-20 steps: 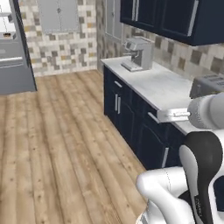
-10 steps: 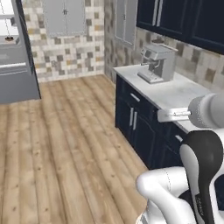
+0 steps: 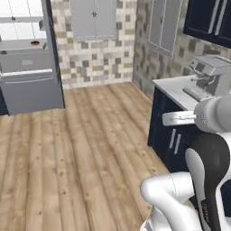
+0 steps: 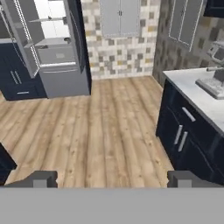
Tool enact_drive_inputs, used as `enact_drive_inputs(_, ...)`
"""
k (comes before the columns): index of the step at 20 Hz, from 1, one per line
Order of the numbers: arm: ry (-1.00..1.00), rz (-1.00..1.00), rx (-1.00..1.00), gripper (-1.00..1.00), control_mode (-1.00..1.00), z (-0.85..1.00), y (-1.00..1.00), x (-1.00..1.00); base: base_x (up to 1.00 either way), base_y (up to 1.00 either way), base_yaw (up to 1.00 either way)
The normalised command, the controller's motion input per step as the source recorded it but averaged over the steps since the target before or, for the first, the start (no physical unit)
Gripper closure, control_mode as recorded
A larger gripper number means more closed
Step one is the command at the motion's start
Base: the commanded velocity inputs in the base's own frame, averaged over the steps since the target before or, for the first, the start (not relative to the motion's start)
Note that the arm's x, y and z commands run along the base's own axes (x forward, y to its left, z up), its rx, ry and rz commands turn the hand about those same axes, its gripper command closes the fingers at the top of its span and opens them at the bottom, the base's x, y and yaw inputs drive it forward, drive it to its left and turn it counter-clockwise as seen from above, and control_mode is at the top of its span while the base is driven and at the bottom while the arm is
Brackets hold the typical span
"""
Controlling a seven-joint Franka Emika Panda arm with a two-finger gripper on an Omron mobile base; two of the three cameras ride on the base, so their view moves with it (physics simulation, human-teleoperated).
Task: Retrieve the bottle and the shaker from the cabinet and place them next to the mixing bowl on the counter. Then add garlic from the fridge to the mixing bowl.
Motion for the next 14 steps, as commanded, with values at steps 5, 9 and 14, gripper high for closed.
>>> enact_drive_inputs(5,0.00,0.00,0.00,-1.00,1.00,0.00,0.00,0.00,1.00,0.85,0.17)
enact_drive_inputs(9,0.00,0.00,0.00,-1.00,1.00,0.00,0.00,0.00,1.00,0.86,0.17)
enact_drive_inputs(14,0.00,0.00,0.00,-1.00,1.00,0.00,0.00,0.00,1.00,0.84,0.15)
